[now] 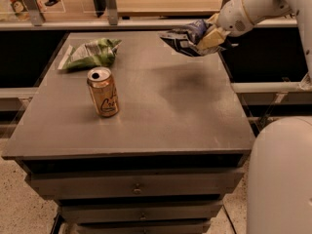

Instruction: Pick blue chip bag

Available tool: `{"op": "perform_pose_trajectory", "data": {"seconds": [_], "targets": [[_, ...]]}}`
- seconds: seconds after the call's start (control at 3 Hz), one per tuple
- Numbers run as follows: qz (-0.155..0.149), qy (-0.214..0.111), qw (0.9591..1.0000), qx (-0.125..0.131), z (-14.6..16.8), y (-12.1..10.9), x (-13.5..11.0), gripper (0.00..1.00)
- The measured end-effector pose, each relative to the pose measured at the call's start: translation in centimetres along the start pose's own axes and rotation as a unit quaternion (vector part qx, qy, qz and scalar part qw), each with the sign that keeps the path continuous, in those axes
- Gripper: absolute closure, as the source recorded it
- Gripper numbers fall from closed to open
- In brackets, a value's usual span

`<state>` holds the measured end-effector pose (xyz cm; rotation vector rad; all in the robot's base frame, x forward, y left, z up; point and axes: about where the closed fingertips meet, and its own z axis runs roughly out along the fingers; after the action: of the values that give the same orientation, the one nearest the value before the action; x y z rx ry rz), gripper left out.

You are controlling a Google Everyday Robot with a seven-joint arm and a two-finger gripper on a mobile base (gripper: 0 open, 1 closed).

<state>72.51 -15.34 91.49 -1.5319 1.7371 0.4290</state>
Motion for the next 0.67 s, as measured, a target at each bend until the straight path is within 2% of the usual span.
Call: {"op": "perform_pose_trajectory", "data": {"seconds": [0.33,0.67], "targets": [[0.035,-0.058,0.9976,-0.013,-2.4,1.2,-0.7,1.00],[0.093,-0.116,0.9875,-0.053,-3.7,3.3,-1.6,1.00]]}}
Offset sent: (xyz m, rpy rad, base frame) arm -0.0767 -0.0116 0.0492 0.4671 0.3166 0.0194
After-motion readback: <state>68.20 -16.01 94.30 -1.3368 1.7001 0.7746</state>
